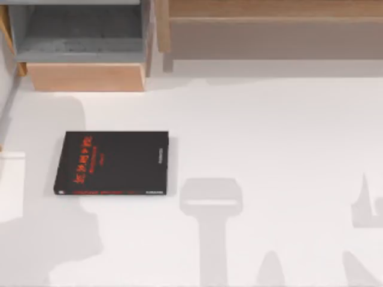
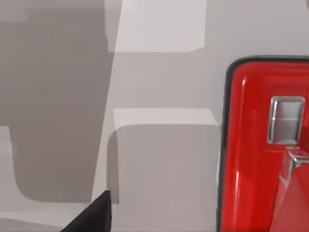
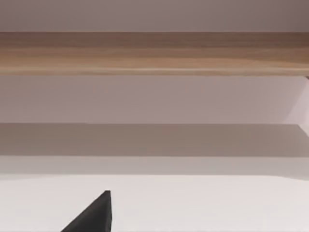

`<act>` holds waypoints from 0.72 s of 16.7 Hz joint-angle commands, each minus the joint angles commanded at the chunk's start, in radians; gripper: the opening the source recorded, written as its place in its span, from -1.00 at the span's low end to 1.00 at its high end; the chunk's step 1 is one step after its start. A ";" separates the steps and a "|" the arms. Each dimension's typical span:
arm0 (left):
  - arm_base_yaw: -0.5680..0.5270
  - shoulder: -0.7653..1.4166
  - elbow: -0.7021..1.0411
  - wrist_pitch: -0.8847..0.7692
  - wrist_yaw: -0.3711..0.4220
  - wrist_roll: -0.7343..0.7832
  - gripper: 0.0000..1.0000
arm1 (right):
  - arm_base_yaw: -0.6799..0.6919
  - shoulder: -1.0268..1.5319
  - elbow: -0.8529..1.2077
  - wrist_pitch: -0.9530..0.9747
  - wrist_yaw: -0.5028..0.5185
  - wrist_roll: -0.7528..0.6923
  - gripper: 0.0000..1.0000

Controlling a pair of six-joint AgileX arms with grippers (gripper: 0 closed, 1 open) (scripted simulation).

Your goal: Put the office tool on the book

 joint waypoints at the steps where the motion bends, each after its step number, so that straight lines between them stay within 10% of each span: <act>1: 0.000 0.000 0.000 0.000 0.000 0.000 1.00 | 0.000 0.000 0.000 0.000 0.000 0.000 1.00; 12: 0.000 0.000 0.000 0.000 0.000 0.000 -0.66 | 0.000 0.000 0.000 0.000 0.000 0.000 1.00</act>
